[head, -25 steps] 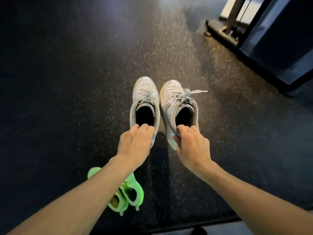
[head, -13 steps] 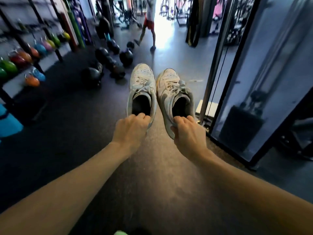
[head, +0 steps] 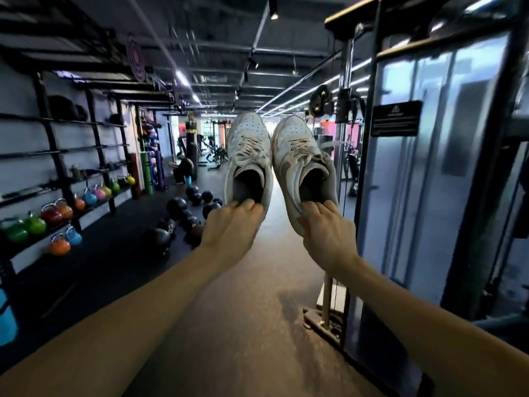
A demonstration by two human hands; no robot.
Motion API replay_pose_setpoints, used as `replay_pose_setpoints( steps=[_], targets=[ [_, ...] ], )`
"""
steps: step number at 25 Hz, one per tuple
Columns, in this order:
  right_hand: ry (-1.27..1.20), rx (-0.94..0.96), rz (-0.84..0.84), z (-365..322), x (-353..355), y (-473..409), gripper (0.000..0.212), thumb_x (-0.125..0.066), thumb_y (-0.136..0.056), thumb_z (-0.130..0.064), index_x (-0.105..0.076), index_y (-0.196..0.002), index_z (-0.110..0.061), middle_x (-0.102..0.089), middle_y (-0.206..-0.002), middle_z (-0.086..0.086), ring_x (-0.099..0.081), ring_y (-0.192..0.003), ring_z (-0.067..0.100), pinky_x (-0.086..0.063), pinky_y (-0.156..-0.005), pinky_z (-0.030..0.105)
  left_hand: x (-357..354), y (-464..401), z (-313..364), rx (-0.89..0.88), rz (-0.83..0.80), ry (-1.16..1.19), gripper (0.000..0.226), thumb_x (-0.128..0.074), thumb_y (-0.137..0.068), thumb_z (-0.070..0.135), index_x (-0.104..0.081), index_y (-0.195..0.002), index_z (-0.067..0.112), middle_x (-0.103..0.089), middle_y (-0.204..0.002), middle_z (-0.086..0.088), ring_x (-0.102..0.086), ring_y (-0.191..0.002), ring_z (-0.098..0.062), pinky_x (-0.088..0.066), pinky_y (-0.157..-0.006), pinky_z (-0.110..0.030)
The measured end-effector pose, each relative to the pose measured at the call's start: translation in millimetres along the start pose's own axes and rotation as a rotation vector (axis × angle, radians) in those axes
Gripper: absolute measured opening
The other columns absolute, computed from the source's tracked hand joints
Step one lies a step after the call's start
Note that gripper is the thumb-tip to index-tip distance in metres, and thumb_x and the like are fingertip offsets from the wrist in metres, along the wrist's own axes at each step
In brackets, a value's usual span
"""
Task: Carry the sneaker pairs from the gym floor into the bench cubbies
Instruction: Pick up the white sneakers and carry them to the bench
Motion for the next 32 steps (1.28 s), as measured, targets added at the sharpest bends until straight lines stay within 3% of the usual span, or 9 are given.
replay_pose_setpoints(
  steps=[6, 13, 16, 19, 23, 32],
  targets=[
    [0.138, -0.084, 0.034, 11, 84, -2, 0.011, -0.054, -0.088, -0.016, -0.053, -0.098, -0.012, -0.064, -0.093, 0.005, -0.051, -0.095, 0.029, -0.037, -0.052, 0.034, 50, -22, 24, -0.114, 0.129, 0.095, 0.010, -0.058, -0.088, 0.026, -0.053, -0.095, 0.019, -0.057, -0.098, 0.000, -0.060, -0.089, -0.026, -0.033, -0.053, -0.032],
    [0.350, -0.224, 0.136, 38, 195, 50, 0.009, -0.052, -0.088, -0.021, -0.053, -0.093, -0.014, -0.064, -0.089, 0.003, -0.051, -0.090, 0.027, -0.023, -0.051, 0.028, 101, -21, 100, -0.380, 0.245, 0.377, 0.009, -0.061, -0.087, 0.022, -0.057, -0.090, 0.015, -0.058, -0.091, -0.005, -0.060, -0.083, -0.030, -0.038, -0.052, -0.032],
    [0.486, -0.312, 0.139, 56, 254, 86, 0.010, -0.053, -0.088, -0.024, -0.053, -0.094, -0.016, -0.064, -0.089, 0.002, -0.051, -0.091, 0.027, -0.022, -0.052, 0.029, 133, -15, 153, -0.489, 0.283, 0.494, 0.006, -0.054, -0.090, 0.023, -0.052, -0.090, 0.016, -0.056, -0.093, -0.002, -0.058, -0.084, -0.028, -0.039, -0.051, -0.033],
    [0.622, -0.401, 0.141, 71, 323, 128, 0.010, -0.051, -0.089, -0.026, -0.053, -0.091, -0.016, -0.064, -0.089, 0.002, -0.051, -0.090, 0.026, -0.025, -0.053, 0.030, 180, 0, 214, -0.580, 0.325, 0.626, 0.009, -0.050, -0.092, 0.024, -0.052, -0.092, 0.015, -0.056, -0.094, -0.002, -0.057, -0.083, -0.027, -0.030, -0.049, -0.031],
    [0.828, -0.494, 0.173, 81, 435, 195, 0.015, -0.053, -0.090, -0.030, -0.052, -0.086, -0.016, -0.064, -0.085, 0.002, -0.052, -0.087, 0.028, -0.025, -0.051, 0.031, 265, 38, 306, -0.712, 0.395, 0.764, 0.007, -0.056, -0.090, 0.022, -0.055, -0.091, 0.015, -0.059, -0.092, -0.001, -0.060, -0.082, -0.026, -0.041, -0.051, -0.032],
    [1.144, -0.715, 0.092, 96, 698, 395, 0.011, -0.054, -0.089, -0.024, -0.054, -0.093, -0.015, -0.064, -0.092, 0.002, -0.051, -0.088, 0.023, -0.031, -0.055, 0.030, 481, 181, 520, -0.944, 0.401, 1.059, 0.002, -0.050, -0.090, 0.018, -0.050, -0.088, 0.017, -0.056, -0.094, -0.004, -0.059, -0.087, -0.028, -0.044, -0.061, -0.036]
  ],
)
Point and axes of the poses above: each hand's wrist, its own y-axis away from the middle knuckle, its own x-axis out of the back of the hand, z = x × y, the point moved 7 cm from there along -y, towards the middle knuckle
